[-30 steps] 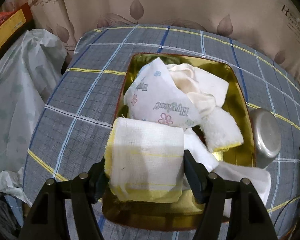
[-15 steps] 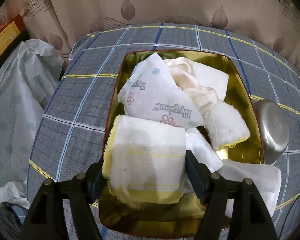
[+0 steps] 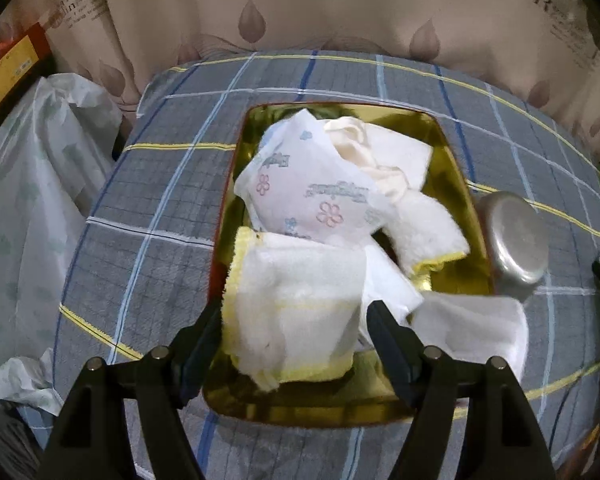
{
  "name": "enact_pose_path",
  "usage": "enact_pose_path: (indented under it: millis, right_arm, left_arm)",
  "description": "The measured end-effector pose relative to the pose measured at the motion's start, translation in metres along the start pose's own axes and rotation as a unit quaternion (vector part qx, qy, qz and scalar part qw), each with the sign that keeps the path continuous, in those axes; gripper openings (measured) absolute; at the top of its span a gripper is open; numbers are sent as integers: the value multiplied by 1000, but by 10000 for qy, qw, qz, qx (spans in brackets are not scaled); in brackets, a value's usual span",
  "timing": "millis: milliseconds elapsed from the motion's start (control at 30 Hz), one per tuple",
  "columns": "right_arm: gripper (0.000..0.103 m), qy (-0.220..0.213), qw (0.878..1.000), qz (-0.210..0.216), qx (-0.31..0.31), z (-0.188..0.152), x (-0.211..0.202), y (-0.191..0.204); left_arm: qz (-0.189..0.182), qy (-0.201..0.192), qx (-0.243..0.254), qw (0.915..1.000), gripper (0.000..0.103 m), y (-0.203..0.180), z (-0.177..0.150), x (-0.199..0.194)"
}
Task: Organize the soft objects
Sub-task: 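Carry the yellow-edged cloth into the gold tray and open the left gripper, then carry the plastic-wrapped bundle into the gold tray and open the right gripper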
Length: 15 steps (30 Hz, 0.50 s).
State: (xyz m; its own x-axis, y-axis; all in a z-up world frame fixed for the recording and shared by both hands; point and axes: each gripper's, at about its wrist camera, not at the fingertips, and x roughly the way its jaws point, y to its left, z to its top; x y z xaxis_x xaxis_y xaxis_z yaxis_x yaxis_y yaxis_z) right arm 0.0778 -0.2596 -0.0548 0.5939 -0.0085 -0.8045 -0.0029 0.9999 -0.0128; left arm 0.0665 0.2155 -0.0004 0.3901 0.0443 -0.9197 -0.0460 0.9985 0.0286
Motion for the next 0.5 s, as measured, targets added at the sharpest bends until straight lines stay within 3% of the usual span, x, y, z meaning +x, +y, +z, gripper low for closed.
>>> enact_pose_path:
  millis: [333, 500]
  right_arm:
    - [60, 16, 10000, -12, 48, 0, 1, -3]
    - [62, 39, 10000, 19, 80, 1, 0, -4]
  left_arm:
    - [3, -258, -151, 9996, 74, 1, -15, -24]
    - [589, -701, -266, 9954, 74, 4, -24, -42]
